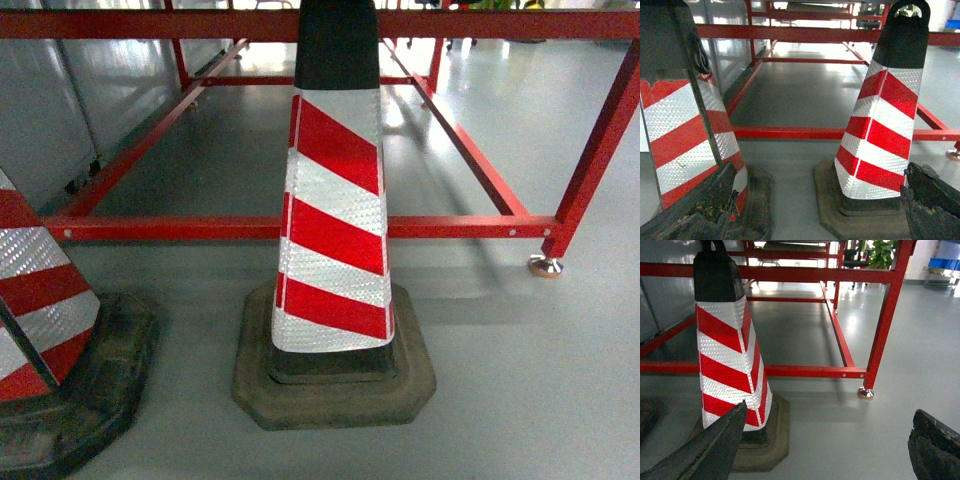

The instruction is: Sort blue parts and orange caps into right shelf containers

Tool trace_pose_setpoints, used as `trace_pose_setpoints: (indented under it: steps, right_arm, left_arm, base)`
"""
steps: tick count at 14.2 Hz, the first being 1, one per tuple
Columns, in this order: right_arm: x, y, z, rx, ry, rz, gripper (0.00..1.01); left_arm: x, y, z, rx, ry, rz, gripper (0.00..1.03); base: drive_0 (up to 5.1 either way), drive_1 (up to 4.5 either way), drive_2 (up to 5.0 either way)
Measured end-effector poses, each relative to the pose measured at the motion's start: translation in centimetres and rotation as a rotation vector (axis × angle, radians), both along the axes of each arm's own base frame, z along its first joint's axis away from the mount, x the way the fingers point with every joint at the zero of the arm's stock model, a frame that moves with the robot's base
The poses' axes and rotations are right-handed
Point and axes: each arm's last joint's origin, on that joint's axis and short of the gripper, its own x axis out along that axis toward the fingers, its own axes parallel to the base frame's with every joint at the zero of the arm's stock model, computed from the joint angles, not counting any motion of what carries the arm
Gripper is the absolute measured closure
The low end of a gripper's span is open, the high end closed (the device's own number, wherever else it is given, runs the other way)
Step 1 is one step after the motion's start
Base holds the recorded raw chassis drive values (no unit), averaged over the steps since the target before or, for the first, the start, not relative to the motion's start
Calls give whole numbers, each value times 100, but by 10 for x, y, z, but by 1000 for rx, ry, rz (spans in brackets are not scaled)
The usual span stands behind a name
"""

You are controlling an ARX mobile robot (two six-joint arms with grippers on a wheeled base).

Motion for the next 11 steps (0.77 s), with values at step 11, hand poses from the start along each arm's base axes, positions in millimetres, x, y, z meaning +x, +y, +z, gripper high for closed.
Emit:
trace_pose_setpoints:
  steps: [11]
  right_arm:
    - [0,0,0,0,2,0,3]
  left_arm:
    - [0,0,0,0,4,-1,5]
  base:
    - [0,0,0]
